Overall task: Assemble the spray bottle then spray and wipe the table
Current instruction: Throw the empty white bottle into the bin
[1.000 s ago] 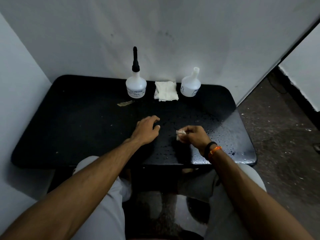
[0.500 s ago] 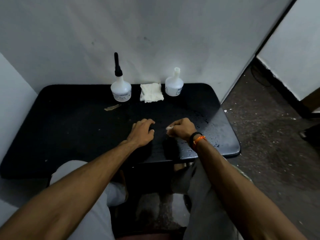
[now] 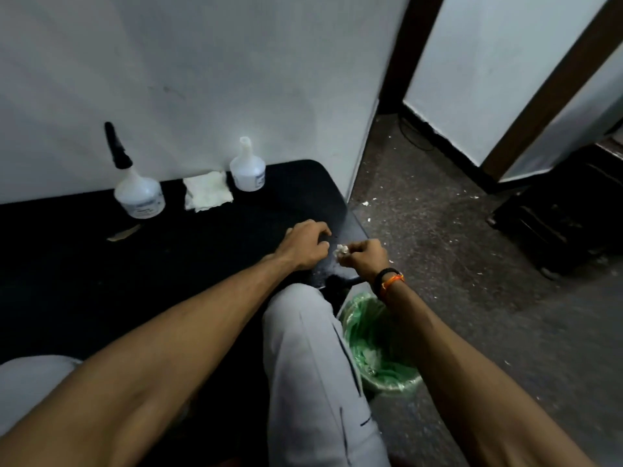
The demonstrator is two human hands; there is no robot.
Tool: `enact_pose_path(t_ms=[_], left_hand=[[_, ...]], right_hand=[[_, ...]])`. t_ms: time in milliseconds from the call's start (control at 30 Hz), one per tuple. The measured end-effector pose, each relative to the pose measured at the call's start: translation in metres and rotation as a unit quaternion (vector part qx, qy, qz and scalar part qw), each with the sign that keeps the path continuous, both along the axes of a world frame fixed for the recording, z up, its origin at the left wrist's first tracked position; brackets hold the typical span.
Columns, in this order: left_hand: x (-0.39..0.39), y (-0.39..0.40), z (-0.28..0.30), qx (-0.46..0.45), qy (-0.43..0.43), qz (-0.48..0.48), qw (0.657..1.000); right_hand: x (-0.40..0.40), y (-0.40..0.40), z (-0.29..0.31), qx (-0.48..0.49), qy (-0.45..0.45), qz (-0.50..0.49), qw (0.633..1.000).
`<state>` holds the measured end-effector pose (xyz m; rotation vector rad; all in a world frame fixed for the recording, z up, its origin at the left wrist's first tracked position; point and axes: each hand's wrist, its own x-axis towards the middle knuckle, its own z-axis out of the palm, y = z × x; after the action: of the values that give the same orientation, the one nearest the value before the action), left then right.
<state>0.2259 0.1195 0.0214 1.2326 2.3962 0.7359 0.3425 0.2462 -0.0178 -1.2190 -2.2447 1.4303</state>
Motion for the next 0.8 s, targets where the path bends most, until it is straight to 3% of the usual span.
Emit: enact_pose_path(t_ms=[400, 667, 800], left_hand=[[0.09, 0.088, -0.006, -0.027, -0.027, -0.13, 0.991], [0.123, 0.106, -0.067, -0.12, 0.006, -0.208, 0.971], [0.124, 0.106, -0.095, -0.169, 0.021, -0.255, 0.952]], right_hand=[[0.093, 0.061, -0.019, -0.114, 0.07, -0.149, 0.98], [0.142, 0.073, -0.076, -0.057, -0.062, -0.225, 0.971], [0.153, 0.068, -0.106, -0.001, -0.155, -0.174, 0.973]])
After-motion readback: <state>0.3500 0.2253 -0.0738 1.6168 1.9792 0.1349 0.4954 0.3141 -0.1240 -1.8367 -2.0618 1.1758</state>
